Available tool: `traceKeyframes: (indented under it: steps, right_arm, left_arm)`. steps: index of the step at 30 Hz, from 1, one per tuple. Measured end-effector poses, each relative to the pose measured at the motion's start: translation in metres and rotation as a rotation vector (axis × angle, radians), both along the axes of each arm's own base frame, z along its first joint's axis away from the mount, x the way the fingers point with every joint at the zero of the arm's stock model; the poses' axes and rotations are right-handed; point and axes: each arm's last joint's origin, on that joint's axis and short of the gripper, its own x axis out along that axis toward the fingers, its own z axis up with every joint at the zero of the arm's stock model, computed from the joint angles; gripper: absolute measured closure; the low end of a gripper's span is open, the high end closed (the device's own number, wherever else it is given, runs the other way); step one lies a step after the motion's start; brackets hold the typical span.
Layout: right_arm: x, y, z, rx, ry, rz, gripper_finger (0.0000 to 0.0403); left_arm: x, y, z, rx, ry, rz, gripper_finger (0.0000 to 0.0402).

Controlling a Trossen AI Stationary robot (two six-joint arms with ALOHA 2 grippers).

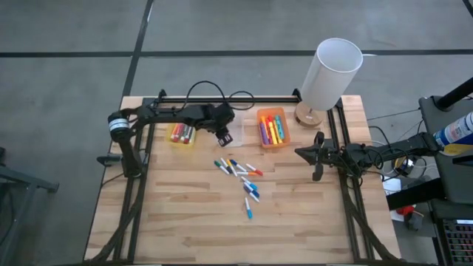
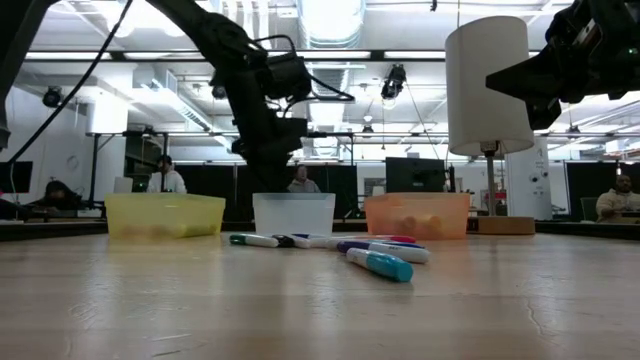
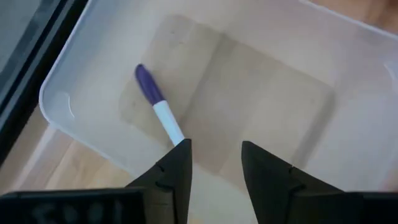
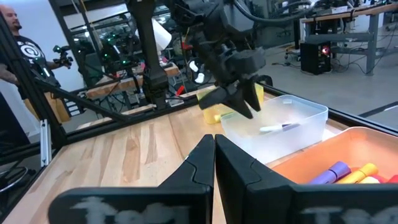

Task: Pick & Place Markers
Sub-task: Put the small green highlighter pen into the transparent bin

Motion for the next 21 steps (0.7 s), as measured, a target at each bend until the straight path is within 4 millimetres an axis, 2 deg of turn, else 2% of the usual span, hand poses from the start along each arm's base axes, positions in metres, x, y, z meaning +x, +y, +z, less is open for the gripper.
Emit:
traceKeyframes:
  steps: [3,12,21]
  right_arm:
    - [0.0,0.0,0.0,-0.001,0.005,0.0,0.0394]
    - [0.0,0.0,0.0,-0.001,0.005,0.0,0.0394]
    - [0.0,0.0,-0.001,-0.001,0.005,0.0,0.0394]
  left_arm:
    - [-0.001,-0.012,0.007,0.011,0.021,-0.064,0.0269]
    - [0.006,-0.065,0.019,0.079,0.061,-0.354,0.0269]
    - [0.004,-0.114,0.014,-0.016,0.13,-0.523,0.0269]
